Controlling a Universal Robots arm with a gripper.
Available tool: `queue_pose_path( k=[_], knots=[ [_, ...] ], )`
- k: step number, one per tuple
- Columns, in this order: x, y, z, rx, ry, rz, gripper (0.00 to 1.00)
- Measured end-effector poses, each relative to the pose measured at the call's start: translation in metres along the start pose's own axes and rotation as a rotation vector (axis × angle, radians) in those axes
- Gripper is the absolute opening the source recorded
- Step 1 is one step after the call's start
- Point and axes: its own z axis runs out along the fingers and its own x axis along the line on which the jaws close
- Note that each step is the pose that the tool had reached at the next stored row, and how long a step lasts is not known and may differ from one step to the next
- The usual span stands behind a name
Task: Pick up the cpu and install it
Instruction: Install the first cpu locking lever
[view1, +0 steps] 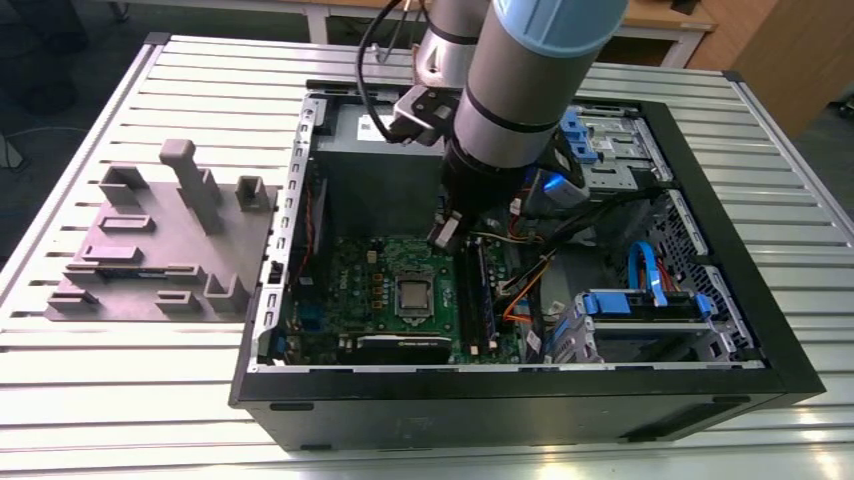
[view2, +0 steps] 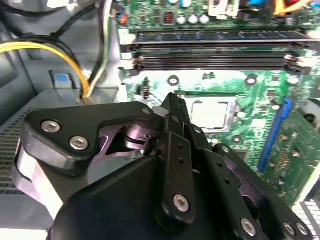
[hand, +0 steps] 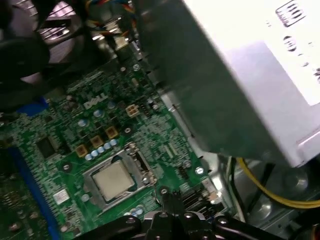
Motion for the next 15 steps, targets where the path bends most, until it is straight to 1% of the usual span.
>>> queue_pose_path(
  k=[2,4,8,12,15],
  knots=[
    [0.0049,-0.0009,-0.0003,0.0001,0.0001,0.000,0.10],
    [0.0073,0.0002,-0.0002,0.0008,0.0003,-0.007,0.10],
    [0.0082,0.0006,0.0000,-0.0001,0.0049,-0.050,0.10],
    [0.0108,-0.0009,0.0001,-0.0005,0.0073,-0.070,0.10],
    [0.0108,-0.0017,0.0019,-0.0010,0.0098,-0.092,0.10]
  ],
)
